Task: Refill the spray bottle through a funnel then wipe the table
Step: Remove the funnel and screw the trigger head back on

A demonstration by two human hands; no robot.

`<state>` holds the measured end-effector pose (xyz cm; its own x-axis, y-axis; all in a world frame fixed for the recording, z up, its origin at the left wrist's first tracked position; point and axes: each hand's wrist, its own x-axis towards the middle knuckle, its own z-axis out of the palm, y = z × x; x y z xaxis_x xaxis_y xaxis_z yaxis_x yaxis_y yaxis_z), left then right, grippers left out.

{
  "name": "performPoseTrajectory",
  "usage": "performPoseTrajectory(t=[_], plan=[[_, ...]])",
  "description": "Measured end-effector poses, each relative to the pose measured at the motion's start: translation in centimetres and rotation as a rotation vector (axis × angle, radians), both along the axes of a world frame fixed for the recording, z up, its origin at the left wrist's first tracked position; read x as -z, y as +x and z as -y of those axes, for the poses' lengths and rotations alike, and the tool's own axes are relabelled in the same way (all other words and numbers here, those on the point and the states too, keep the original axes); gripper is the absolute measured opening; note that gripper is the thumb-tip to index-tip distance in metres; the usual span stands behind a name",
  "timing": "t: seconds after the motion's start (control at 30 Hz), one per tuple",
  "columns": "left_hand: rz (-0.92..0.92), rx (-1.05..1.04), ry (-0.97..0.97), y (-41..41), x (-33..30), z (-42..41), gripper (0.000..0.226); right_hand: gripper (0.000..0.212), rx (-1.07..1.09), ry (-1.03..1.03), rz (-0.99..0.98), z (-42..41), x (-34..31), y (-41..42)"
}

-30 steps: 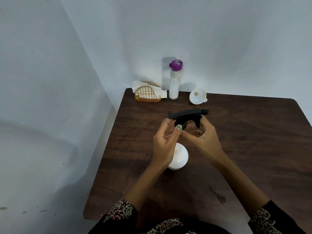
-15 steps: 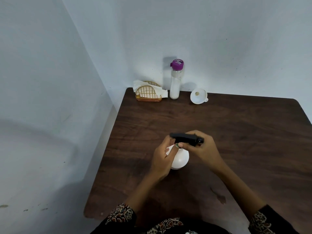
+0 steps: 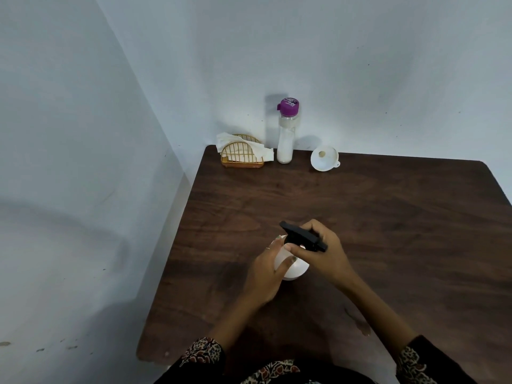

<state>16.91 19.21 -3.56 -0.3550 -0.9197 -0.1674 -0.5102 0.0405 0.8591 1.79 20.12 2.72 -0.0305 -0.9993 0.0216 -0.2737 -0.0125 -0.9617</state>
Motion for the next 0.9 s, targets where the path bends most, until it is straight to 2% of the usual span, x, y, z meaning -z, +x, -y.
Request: performPoseTrajectory(t=[0.1,0.2,0.3,0.4,0.5,0.6,0.67,0.73,0.8,0.9], plan=[[0.025,0.007,-0.035,0.1,0.3,0.3,0.059,0.026,0.079,-0.016,0.070,-0.1,0.9,1.1],[0.015,-0.003,-0.054,0.3,0.5,0.5,0.060,0.024,0.129,-0.063,0.017,-0.3,1.5,2.0],[0.018,-0.005,-0.063,0.3,0.6,0.6,0.072,0.024,-0.011,0.070,0.034,-0.1,0.8,0.5],[0.021,0.008,-0.069,0.0,0.3,0.4,0.069,0.022,-0.160,0.150,0.003,0.1,0.2,-1.4],[0.026,0.011,-0.087,0.0,0.3,0.4,0.068,0.021,-0.028,0.084,0.032,-0.1,0.3,-0.6],[0.035,0.006,-0.093,0.1,0.4,0.5,0.055,0.030,0.115,0.008,0.052,-0.4,1.2,1.2],[0.030,0.005,-0.090,0.1,0.4,0.5,0.053,0.029,0.138,0.011,0.070,-0.6,1.6,1.8],[0.008,0.006,-0.094,0.1,0.0,0.5,0.054,0.029,0.048,0.101,0.100,-0.7,1.8,1.4],[-0.002,0.007,-0.102,0.1,-0.2,0.4,0.058,0.037,-0.102,0.190,0.042,-0.7,1.5,0.0],[0.025,0.008,-0.096,0.3,0.5,0.2,0.061,0.032,-0.180,0.134,-0.025,-0.4,1.0,-1.6]])
